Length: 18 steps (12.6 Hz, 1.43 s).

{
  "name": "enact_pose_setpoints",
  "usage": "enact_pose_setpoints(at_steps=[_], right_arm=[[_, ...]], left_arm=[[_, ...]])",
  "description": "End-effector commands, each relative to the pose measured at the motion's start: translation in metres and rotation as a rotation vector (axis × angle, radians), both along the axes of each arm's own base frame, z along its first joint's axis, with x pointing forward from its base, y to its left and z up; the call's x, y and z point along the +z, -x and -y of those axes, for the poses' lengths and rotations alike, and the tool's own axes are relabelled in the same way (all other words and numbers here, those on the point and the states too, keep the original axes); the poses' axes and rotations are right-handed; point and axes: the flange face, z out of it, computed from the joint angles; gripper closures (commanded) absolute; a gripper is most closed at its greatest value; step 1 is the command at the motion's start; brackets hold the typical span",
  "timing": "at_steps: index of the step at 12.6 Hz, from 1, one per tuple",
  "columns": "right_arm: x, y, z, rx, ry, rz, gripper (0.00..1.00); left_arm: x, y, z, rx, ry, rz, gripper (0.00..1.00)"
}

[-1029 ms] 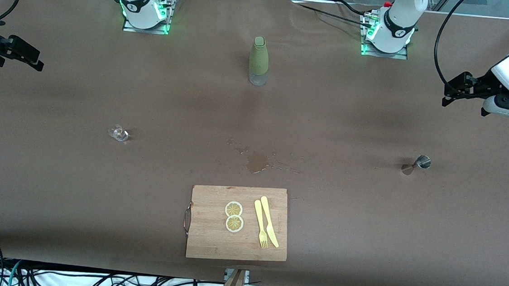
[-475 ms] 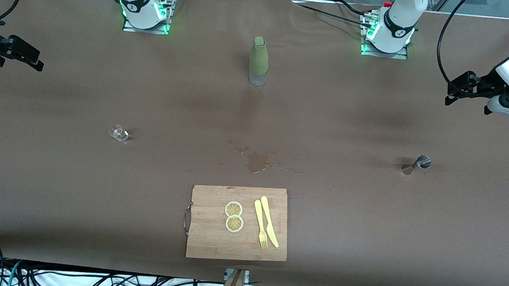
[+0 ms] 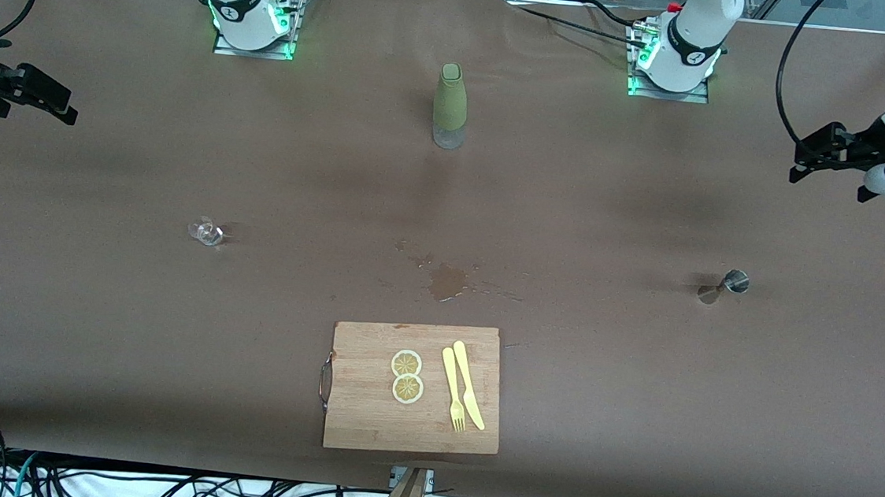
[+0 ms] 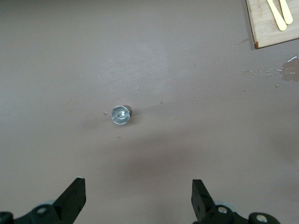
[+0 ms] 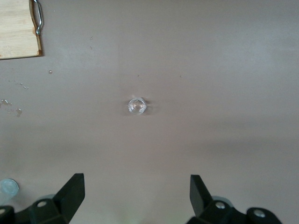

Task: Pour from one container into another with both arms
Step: 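Reach the left gripper to the steel jigger while the right gripper reaches the glass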

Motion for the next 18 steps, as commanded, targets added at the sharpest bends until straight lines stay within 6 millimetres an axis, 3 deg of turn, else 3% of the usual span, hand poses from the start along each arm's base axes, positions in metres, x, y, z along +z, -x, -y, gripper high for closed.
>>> enact_pose_setpoints(at_steps=[1,5,7,9,11,14,16,18], right_arm=[[-0.005,-0.001,0.000,0.022,-0.003,-0.012,0.00],[-0.028,-0.012,-0.005,0.228,-0.017,-0.050,0.00],[-0.041,-0.017,-0.004,0.359,-0.030,-0.070,0.00],[-0.059,-0.020,-0.001,0.584,-0.067,-0.118,0.00],[-0.068,-0.023,0.005,0.686,-0.093,-0.130,0.00],[-0.097,-0.031,0.015,0.851,-0.181,-0.151,0.00],[-0.122,-0.036,0.040,0.895,-0.309,-0.121,0.00],[-0.164,-0.042,0.079,0.972,-0.493,-0.035,0.00]], left_arm=[[-0.010,-0.010,-0.038,-0.107,0.028,0.029,0.00],[-0.046,-0.024,-0.106,-0.275,0.186,0.090,0.00],[-0.081,-0.032,-0.149,-0.363,0.279,0.130,0.01],[-0.131,-0.036,-0.191,-0.447,0.401,0.191,0.01],[-0.178,-0.038,-0.219,-0.536,0.495,0.268,0.03],[-0.224,-0.031,-0.237,-0.614,0.563,0.338,0.03],[-0.257,-0.026,-0.249,-0.708,0.594,0.412,0.03],[-0.299,-0.019,-0.267,-0.775,0.630,0.494,0.03]])
